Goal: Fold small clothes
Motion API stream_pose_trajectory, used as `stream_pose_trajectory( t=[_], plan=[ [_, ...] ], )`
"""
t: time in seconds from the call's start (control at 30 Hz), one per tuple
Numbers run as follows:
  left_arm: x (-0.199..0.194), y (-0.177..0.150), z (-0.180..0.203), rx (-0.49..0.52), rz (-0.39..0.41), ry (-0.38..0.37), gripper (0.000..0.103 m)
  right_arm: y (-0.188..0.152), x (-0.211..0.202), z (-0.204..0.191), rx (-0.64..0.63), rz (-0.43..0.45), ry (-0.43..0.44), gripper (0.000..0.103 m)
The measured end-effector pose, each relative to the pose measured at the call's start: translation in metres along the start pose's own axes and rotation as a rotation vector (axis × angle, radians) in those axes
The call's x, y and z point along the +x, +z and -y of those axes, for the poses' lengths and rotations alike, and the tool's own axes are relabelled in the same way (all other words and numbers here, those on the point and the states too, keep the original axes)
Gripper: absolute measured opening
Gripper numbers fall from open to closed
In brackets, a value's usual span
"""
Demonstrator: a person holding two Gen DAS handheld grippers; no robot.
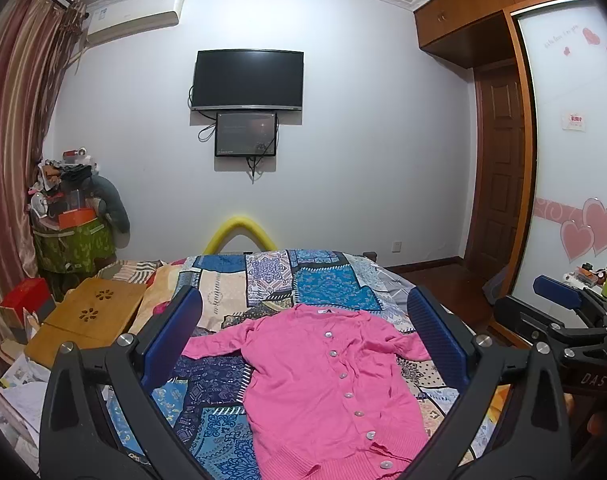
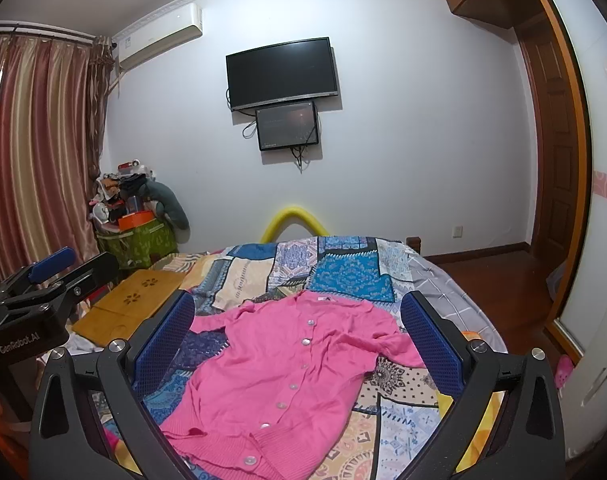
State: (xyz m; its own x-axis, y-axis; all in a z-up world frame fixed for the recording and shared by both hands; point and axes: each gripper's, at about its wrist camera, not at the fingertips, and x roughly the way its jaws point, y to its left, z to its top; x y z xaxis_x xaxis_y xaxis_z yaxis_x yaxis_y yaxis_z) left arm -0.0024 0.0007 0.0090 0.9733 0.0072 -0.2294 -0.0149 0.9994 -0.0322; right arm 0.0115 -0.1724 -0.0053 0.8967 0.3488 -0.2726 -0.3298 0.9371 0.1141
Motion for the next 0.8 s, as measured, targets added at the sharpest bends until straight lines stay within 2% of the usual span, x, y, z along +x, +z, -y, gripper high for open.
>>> stream_pose_trajectory(
  t=[0.8],
  plan=[
    [0.001, -0.003, -0.001, -0.003, 0.0, 0.008, 0.103, -0.009, 0.004, 0.0, 0.001, -0.01, -0.003, 0.103]
  ],
)
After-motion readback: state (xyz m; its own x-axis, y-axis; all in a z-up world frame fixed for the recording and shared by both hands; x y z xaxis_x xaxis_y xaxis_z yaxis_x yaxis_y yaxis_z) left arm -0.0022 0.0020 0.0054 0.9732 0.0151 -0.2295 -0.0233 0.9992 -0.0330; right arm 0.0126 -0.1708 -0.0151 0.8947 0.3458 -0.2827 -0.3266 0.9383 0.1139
